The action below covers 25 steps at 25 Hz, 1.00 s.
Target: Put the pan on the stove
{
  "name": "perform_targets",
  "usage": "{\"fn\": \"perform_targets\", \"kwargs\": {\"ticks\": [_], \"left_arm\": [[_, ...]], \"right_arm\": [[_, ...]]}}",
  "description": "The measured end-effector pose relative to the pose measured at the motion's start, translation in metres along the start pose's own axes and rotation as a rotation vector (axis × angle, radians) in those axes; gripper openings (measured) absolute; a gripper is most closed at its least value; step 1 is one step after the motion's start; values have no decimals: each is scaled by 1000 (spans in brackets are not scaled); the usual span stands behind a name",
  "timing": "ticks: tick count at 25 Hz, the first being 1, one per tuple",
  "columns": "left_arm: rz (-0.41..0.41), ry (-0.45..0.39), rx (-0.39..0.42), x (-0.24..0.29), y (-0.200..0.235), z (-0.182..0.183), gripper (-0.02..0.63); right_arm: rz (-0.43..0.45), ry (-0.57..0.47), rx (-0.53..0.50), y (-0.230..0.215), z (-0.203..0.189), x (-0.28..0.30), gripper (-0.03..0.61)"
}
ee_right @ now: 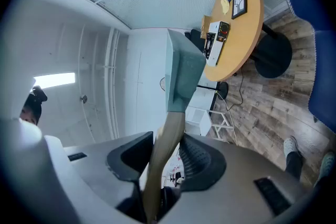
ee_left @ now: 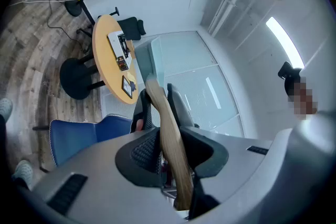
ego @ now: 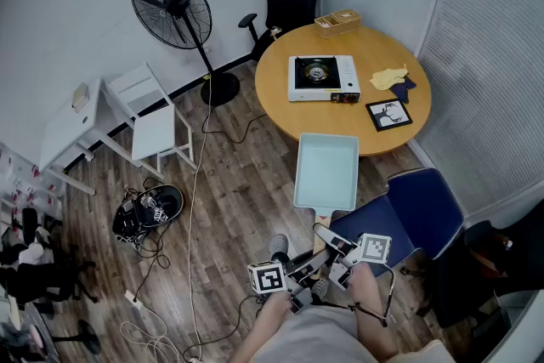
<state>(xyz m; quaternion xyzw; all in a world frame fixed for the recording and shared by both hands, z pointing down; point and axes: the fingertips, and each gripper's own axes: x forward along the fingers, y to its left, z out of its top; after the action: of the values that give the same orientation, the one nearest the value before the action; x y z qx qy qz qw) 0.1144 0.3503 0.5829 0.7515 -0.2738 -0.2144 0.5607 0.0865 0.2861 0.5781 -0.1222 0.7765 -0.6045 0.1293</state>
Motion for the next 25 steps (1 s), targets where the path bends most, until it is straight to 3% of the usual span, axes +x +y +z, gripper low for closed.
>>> {"fn": "perform_targets", "kwargs": {"ticks": [6, 11, 16, 20, 25], "left_arm": [[-18, -6, 7, 1, -4, 13, 129], [-5, 13, 29, 8, 6, 37, 130], [-16, 26, 75, 40, 12, 100, 137], [-34, 45, 127, 69, 9, 157, 133], [-66, 61, 78, 76, 15, 184, 129]], "right_arm": [[12, 5, -21, 4, 4, 15, 163], [-27, 13, -39, -6, 22, 32, 163], [-61, 7, -100, -18, 82, 68, 166], [28, -60, -115, -4, 137, 102, 166], [-15, -144, -121, -6, 159, 118, 167]]}}
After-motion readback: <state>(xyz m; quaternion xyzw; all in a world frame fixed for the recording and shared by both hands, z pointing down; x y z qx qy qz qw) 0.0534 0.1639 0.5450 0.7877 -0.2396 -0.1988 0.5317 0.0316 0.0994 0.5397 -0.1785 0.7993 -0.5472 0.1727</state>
